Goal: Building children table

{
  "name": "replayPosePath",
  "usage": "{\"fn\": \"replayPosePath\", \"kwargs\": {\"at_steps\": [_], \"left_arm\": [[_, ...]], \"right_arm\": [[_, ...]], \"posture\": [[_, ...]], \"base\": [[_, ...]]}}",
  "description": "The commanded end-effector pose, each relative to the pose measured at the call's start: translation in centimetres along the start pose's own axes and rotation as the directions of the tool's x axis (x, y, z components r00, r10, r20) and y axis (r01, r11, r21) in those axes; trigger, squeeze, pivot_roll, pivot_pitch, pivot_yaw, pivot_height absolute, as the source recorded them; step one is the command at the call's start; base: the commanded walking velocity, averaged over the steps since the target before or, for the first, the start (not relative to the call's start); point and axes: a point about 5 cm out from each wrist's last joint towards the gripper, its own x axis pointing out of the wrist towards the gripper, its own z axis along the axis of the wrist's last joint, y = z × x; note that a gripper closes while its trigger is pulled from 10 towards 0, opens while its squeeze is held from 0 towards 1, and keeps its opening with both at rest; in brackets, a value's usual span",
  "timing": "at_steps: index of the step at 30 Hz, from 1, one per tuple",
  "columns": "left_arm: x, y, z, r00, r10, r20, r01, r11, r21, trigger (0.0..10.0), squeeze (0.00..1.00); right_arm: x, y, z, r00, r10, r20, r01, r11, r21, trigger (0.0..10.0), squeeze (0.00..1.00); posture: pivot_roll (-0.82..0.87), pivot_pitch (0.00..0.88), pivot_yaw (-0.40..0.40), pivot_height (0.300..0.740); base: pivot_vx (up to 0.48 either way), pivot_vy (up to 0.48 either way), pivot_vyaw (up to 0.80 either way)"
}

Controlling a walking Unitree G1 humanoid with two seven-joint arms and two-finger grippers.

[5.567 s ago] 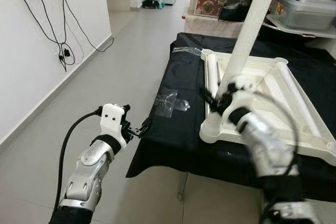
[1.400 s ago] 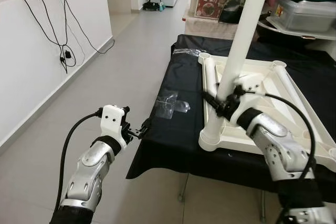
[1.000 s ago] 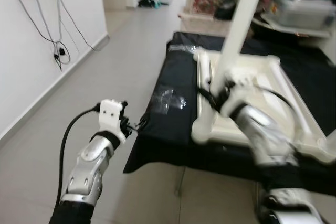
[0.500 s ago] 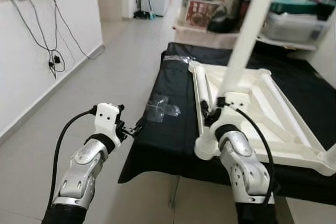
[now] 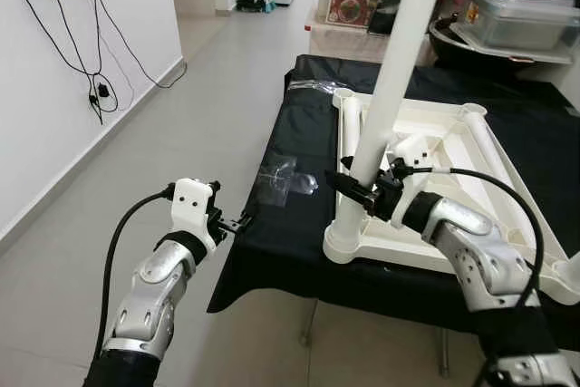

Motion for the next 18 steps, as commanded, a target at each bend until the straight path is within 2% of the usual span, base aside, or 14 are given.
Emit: {"fn": "replayPosePath", "kwargs": {"at_steps": [1,3,4,5,6,8,9,10,11,12,13,15,16,18], "left_arm": [[-0.2,-0.1,-0.1,1.0,0.0,-0.001,0.0,1.0,0.011,10.0,0.0],[-0.3,0.0,0.0,1.0,0.003,0.0,-0.003,1.0,0.013,10.0,0.0],[-0.3,0.0,0.0,1.0,0.003,0.0,-0.003,1.0,0.013,10.0,0.0],[-0.3,0.1,0.0,1.0,0.004,0.0,-0.004,1.0,0.013,10.0,0.0],[-0.3,0.1,0.0,1.0,0.004,0.0,-0.004,1.0,0.013,10.0,0.0],[-0.4,0.1,-0.1,1.0,0.003,-0.002,-0.003,1.0,0.014,10.0,0.0],[-0.4,0.1,-0.1,1.0,0.003,-0.002,-0.003,1.0,0.014,10.0,0.0],[-0.3,0.0,-0.1,1.0,-0.001,-0.004,0.001,1.0,0.014,10.0,0.0],[-0.3,-0.1,-0.1,1.0,-0.003,-0.005,0.003,1.0,0.014,10.0,0.0],[-0.2,-0.1,0.0,1.0,-0.008,-0.005,0.008,1.0,0.012,10.0,0.0],[-0.2,-0.1,0.0,1.0,-0.008,-0.005,0.008,1.0,0.012,10.0,0.0],[-0.1,-0.2,-0.1,1.0,-0.019,-0.008,0.019,1.0,0.013,10.0,0.0],[0.0,-0.2,-0.1,1.0,-0.023,-0.009,0.023,1.0,0.014,10.0,0.0],[0.1,-0.2,-0.1,1.0,-0.025,-0.01,0.025,1.0,0.015,10.0,0.0]], "right_arm": [[0.1,-1.5,-3.9,0.962,-0.209,-0.177,0.22,0.975,0.042,0.0,0.0],[-1.1,-4.3,-5.5,0.748,-0.61,-0.261,0.64,0.767,0.044,0.0,0.0],[-1.1,-4.3,-5.5,0.748,-0.61,-0.261,0.64,0.767,0.044,0.0,0.0],[-2.3,-5.1,-6.2,0.595,-0.748,-0.294,0.793,0.607,0.058,0.0,0.0],[-2.3,-5.1,-6.2,0.595,-0.748,-0.294,0.793,0.607,0.058,0.0,0.0],[-3.9,-4.5,-7.3,0.42,-0.842,-0.338,0.904,0.42,0.078,0.0,0.0],[-3.9,-4.5,-7.3,0.42,-0.842,-0.338,0.904,0.42,0.078,0.0,0.0],[-3.2,-2.9,-7.2,0.47,-0.819,-0.328,0.879,0.467,0.095,6.7,0.0],[-2.7,-1.7,-7.1,0.518,-0.795,-0.317,0.852,0.512,0.108,6.7,0.0],[-1.7,-0.2,-6.4,0.599,-0.754,-0.271,0.798,0.59,0.124,10.0,0.0],[-1.7,-0.2,-6.4,0.599,-0.754,-0.271,0.798,0.59,0.124,10.0,0.0],[-0.4,1.9,-4.6,0.74,-0.656,-0.146,0.672,0.723,0.159,10.0,0.05],[-0.2,2.3,-3.9,0.777,-0.621,-0.101,0.629,0.762,0.156,10.0,1.0],[-0.1,2.3,-3.5,0.8,-0.595,-0.082,0.6,0.787,0.144,10.0,1.0]], "posture": [[0.11,0.0,-0.099,0.74],[0.11,0.0,-0.094,0.74],[0.11,0.0,-0.094,0.74],[0.11,0.0,-0.092,0.74],[0.11,0.0,-0.092,0.74],[0.11,0.0,-0.086,0.74],[0.11,0.0,-0.086,0.74],[0.11,0.0,-0.08,0.74],[0.11,0.0,-0.077,0.74],[0.1,0.0,-0.07,0.74],[0.1,0.0,-0.07,0.74],[0.1,0.0,-0.065,0.74],[0.09,0.0,-0.065,0.74],[0.09,0.0,-0.067,0.74]], "base": [[0.0,0.0,0.0],[0.0,0.0,0.0],[0.0,0.0,0.0],[0.0,0.0,0.0],[0.0,0.0,0.0],[0.0,0.0,0.0],[0.0,0.0,0.0],[0.0,0.0,0.0],[0.0,0.0,0.0],[0.0,0.0,0.0],[0.0,0.0,0.0],[0.0,0.0,0.0],[0.0,0.0,0.0],[0.0,0.0,0.0]]}}
